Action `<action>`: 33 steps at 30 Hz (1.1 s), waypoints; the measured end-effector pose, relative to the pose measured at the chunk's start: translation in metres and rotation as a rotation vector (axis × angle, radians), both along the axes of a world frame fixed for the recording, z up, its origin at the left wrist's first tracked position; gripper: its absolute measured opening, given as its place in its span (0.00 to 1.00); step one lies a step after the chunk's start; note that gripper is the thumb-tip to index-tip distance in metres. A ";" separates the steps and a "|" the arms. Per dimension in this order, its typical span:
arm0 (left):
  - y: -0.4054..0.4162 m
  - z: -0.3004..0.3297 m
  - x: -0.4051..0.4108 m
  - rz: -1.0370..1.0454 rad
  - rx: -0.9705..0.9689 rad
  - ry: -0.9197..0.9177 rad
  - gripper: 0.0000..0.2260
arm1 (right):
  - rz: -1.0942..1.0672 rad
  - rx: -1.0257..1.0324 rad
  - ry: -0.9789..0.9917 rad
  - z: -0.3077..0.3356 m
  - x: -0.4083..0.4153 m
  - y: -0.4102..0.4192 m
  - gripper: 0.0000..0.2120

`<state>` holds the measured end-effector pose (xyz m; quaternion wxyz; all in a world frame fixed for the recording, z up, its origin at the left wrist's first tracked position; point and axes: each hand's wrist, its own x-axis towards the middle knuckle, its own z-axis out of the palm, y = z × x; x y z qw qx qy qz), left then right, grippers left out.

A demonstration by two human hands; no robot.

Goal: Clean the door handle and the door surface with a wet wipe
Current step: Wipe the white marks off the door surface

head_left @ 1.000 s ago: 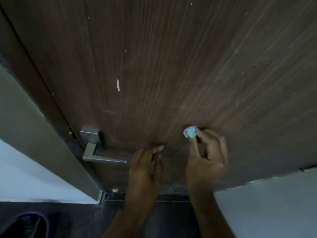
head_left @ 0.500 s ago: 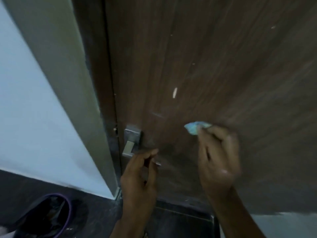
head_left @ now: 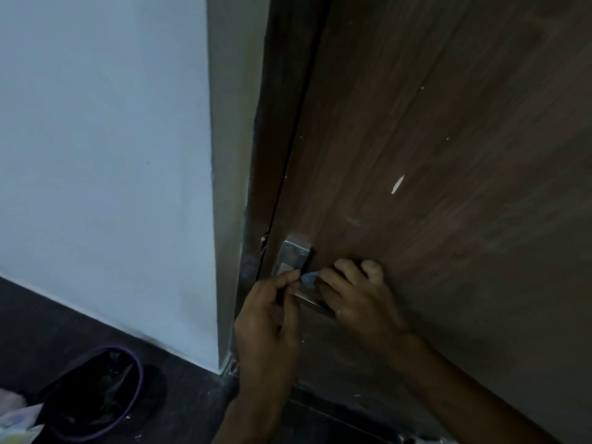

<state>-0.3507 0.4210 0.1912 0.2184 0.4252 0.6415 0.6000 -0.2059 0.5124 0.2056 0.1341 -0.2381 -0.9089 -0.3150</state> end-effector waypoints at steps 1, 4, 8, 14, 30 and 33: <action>0.000 0.000 -0.001 0.003 0.007 0.002 0.12 | 0.008 0.014 -0.010 0.003 0.002 0.002 0.11; -0.001 0.001 -0.002 0.003 0.024 -0.006 0.13 | 0.013 0.177 0.148 0.020 0.002 0.006 0.06; -0.001 0.004 -0.001 -0.005 0.028 -0.027 0.14 | -0.023 0.206 0.301 0.031 -0.003 0.003 0.07; -0.003 0.007 -0.005 -0.002 0.055 -0.049 0.14 | -0.116 0.235 0.420 0.058 -0.010 0.004 0.08; 0.004 0.025 -0.017 0.035 0.061 -0.008 0.12 | -0.037 0.134 0.323 0.071 -0.057 0.003 0.09; 0.000 0.019 -0.022 0.054 0.068 -0.011 0.12 | -0.074 0.131 0.337 0.070 -0.050 0.005 0.10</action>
